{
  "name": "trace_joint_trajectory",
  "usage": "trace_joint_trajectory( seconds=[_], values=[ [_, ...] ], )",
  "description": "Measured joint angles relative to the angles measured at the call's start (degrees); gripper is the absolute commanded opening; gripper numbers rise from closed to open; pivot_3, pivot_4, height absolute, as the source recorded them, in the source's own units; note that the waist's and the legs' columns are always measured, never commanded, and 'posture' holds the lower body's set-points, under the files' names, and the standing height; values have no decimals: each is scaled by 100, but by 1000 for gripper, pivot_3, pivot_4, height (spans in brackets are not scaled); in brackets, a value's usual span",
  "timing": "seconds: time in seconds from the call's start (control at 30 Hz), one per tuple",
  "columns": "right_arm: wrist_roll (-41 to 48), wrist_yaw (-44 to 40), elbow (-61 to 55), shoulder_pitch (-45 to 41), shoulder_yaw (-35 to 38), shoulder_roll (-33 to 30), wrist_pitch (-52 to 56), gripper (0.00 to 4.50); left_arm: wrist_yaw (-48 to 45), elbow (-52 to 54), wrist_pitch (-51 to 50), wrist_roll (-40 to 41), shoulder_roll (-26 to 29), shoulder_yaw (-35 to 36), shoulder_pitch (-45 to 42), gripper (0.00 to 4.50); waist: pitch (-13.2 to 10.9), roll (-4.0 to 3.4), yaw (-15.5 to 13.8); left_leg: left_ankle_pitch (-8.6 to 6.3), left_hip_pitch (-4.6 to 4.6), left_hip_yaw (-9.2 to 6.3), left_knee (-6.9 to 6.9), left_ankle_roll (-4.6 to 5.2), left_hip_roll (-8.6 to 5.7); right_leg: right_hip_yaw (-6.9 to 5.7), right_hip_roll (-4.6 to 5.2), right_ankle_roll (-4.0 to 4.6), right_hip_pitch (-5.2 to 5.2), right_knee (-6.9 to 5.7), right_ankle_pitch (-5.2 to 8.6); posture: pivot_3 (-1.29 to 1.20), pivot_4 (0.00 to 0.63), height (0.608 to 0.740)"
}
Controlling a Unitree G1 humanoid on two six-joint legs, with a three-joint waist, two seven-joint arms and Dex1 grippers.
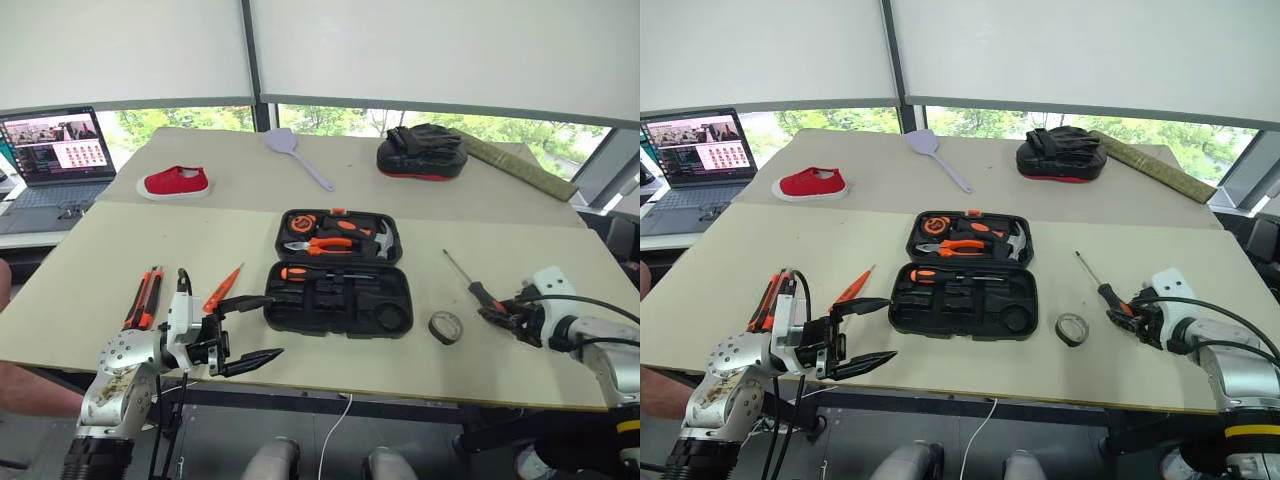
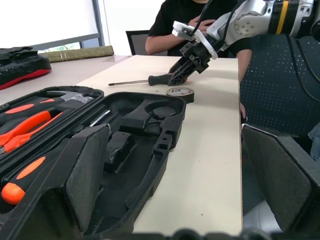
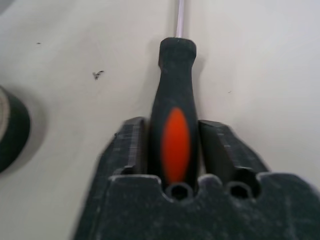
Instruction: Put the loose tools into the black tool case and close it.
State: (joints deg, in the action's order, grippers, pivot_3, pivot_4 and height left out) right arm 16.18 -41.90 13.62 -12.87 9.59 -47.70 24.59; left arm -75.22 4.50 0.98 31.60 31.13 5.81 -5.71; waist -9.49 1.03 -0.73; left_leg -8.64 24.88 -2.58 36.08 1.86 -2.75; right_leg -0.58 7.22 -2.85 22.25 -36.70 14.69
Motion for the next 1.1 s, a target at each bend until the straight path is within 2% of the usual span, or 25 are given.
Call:
trace_joint_trajectory(
  seconds=[0.17, 0.3, 0.43, 0.57, 0.67, 0.83, 1.1],
  values=[
    [228, -547, -475, 472, 558, 316, -1715, 1025, 303, 0, -19, 48, -116, 87, -32, 4500, -2, -3, 25, 0, 0, 1, -5, 0, -1, 5, -2, -2, 3, -4, 1, 0, 150, 740],
    [774, -969, -1324, -88, 657, 365, -1915, 1025, 579, 0, -64, 81, -216, 124, -39, 4500, -12, -11, 139, 0, -12, 0, -3, 0, 5, 9, -10, -27, 2, -5, 7, 0, 150, 740],
    [641, -1585, -1616, -1379, -337, 203, -1482, 1025, 1053, -65, -39, -118, -346, 171, -74, 4500, -14, -7, 163, -2, -24, 0, -1, -4, 38, 1, -29, -19, -2, -1, 1, 0, 150, 740],
    [-495, -2325, -898, -2793, -2077, 501, -1632, 1025, 1572, -173, -54, -395, -492, 94, -137, 4500, -15, -6, 138, 0, -21, 2, -2, -8, 58, 6, -64, 14, 9, 4, -9, 0, 150, 740],
    [-1239, -2473, -27, -3152, -2751, 671, -2051, 1025, 1685, -161, -55, -459, -532, 15, -94, 4500, -16, -4, 15, -5, -6, 3, -6, -19, 48, 5, -62, 42, 27, 5, -25, 0, 150, 740],
    [-1857, -2558, 865, -3333, -3133, 850, -2524, 1025, 1776, -29, -58, -457, -531, -9, 86, 4500, -17, -3, 16, -11, 38, 17, -6, -30, 40, 33, -65, 36, 81, -6, -31, 0, 150, 740],
    [-2121, -2445, 995, -3412, -3134, 1166, -2487, 1025, 1841, 155, -104, -456, -531, -64, 208, 4500, -17, -3, 72, 2, 26, 22, -5, -49, 66, 38, -94, 57, 83, -20, -43, 0, 150, 740]
  ],
)
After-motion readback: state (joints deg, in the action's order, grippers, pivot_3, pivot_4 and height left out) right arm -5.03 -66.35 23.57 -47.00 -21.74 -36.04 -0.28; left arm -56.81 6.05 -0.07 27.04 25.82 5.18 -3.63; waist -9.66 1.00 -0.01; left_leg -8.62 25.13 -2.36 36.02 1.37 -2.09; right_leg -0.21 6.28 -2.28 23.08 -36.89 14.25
